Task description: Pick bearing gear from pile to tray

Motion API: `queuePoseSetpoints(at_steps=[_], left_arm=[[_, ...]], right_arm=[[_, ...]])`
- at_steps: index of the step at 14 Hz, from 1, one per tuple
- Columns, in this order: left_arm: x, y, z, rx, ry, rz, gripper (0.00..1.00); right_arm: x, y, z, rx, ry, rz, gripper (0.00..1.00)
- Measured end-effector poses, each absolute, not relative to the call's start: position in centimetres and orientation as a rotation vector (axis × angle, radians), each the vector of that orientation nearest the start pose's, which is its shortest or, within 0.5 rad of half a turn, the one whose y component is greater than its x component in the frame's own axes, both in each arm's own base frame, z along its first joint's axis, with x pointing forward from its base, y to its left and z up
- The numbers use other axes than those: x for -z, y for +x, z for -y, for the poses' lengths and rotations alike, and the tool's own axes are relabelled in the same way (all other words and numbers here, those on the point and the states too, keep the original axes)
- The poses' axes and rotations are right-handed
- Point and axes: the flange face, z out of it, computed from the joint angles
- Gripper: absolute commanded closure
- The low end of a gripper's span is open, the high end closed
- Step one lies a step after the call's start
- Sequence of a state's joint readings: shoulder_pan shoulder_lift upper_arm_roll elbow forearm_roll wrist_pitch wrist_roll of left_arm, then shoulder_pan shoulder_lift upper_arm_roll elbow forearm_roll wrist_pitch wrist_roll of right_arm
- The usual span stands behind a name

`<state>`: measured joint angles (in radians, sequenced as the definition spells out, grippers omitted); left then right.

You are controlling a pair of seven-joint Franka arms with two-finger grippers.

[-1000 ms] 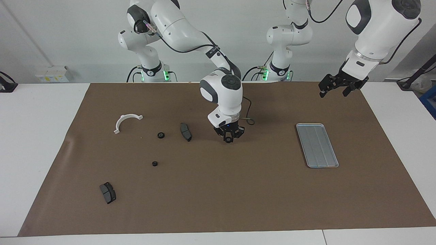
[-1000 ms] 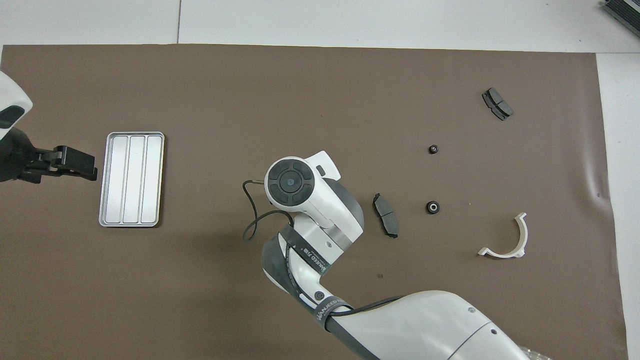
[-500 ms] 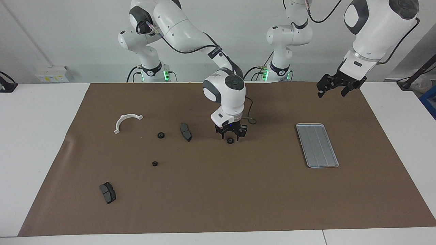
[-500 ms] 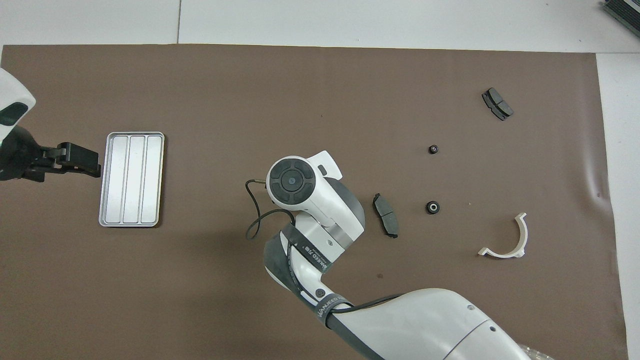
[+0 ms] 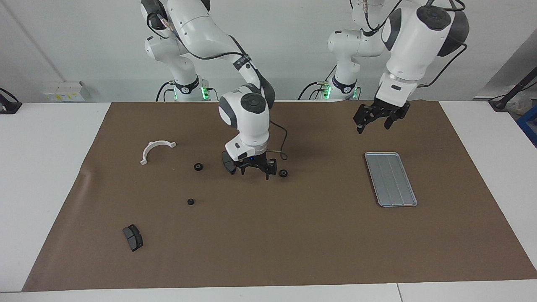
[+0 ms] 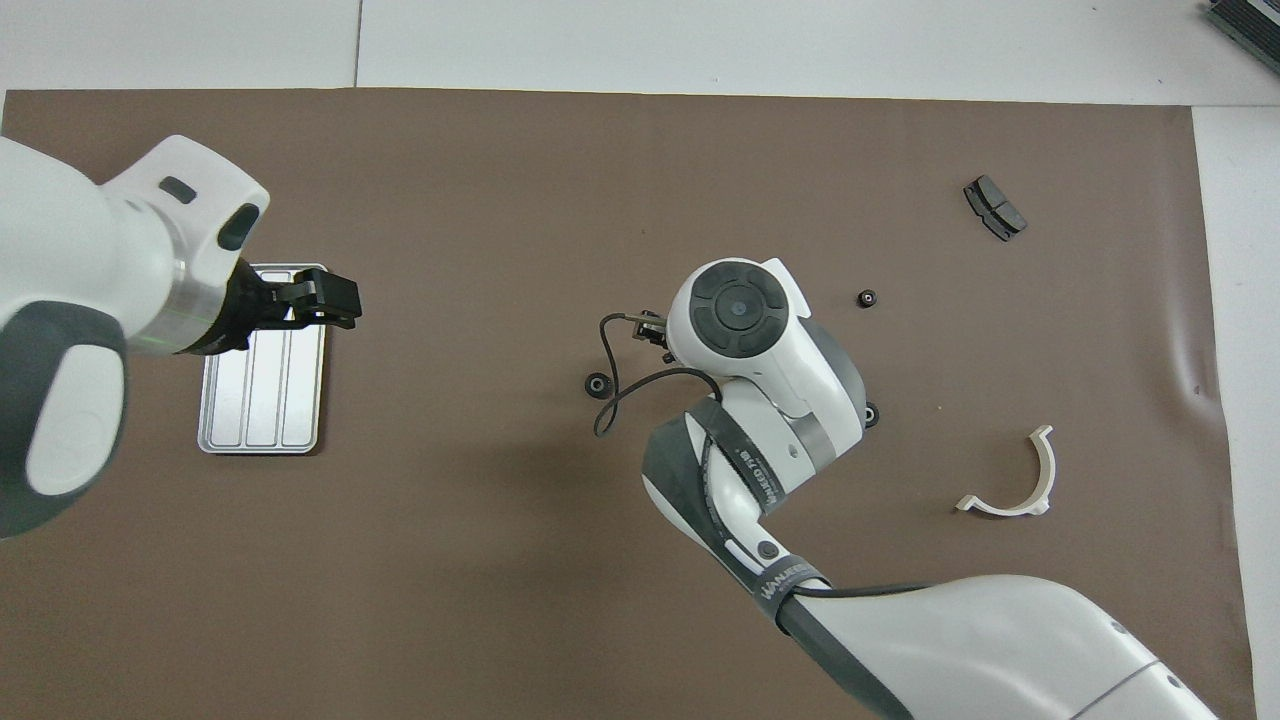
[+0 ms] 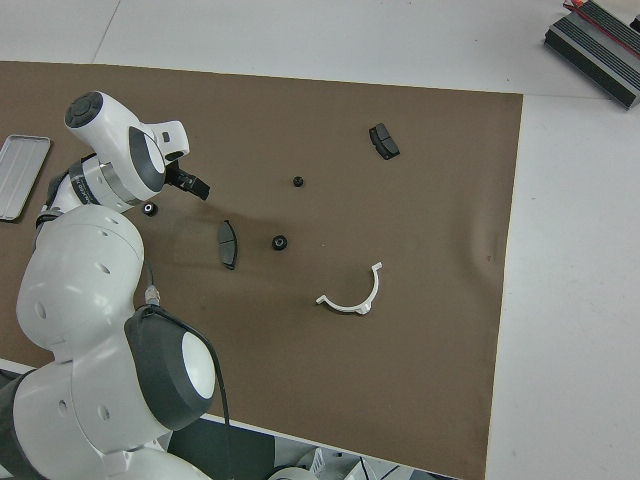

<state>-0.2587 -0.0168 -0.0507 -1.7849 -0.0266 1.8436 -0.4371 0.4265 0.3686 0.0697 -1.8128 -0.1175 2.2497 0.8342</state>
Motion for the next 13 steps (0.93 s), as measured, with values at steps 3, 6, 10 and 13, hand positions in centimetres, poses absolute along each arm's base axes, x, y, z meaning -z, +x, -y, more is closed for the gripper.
queuePoseSetpoints(at_steps=[3,6,10,13], left_arm=[[-50.7,53.4,25.4,0.118,-3.205,0.231,0.0],[-45.9,53.8,29.7,0.148,-3.227,0.199,0.0],[-38.6,52.6,35.2,0.12,-3.233,0.103,0.0],[-33.8,51.7,38.3,0.103,-3.235,0.057,0.0]], right_arm=[[-35.3,55.8,-25.1,0.129,-3.155,-0.353,0.0],[-34.8,54.5,-21.7,0.105,-3.179,-0.266,0.0],[-33.0,53.7,-17.5,0.111,-3.182,-0.187,0.0],[-31.8,53.2,-15.0,0.084,-3.192,-0.134,0.0]])
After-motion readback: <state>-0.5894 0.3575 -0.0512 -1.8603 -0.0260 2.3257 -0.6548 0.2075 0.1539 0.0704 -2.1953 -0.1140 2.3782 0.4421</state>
